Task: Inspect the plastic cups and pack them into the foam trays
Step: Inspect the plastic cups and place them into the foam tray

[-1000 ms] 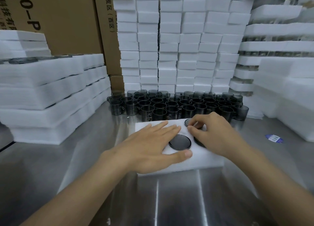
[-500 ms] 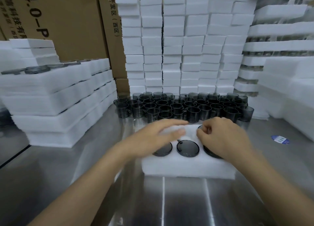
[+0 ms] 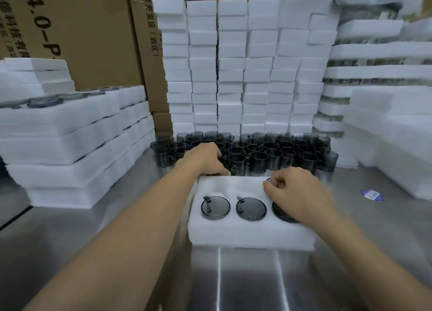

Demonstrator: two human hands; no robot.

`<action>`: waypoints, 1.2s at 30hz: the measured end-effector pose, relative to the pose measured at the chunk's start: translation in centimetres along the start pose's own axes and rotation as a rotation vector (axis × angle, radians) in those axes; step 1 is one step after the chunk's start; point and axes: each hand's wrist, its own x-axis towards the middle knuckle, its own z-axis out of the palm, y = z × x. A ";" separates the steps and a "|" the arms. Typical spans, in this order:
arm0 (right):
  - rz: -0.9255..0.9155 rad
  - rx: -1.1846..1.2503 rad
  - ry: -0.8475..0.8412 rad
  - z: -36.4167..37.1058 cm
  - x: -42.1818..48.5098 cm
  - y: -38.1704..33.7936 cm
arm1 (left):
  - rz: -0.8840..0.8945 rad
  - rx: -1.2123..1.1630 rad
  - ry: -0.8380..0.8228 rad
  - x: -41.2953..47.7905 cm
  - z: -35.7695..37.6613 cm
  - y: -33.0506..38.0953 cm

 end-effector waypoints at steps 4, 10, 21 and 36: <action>-0.009 0.005 0.008 0.1 0.1 0.2 | 0.003 0.066 0.022 -0.3 -0.2 0.0; -0.020 0.001 0.014 0.0 0.0 0.0 | -0.016 0.026 0.073 -1.4 -0.5 -0.2; -0.018 -0.012 -0.004 0.0 -0.2 0.0 | -0.104 0.059 0.182 -1.4 0.4 0.3; -0.251 0.097 0.056 -1.4 -0.5 -0.9 | 0.373 -0.223 0.718 -12.7 2.6 1.1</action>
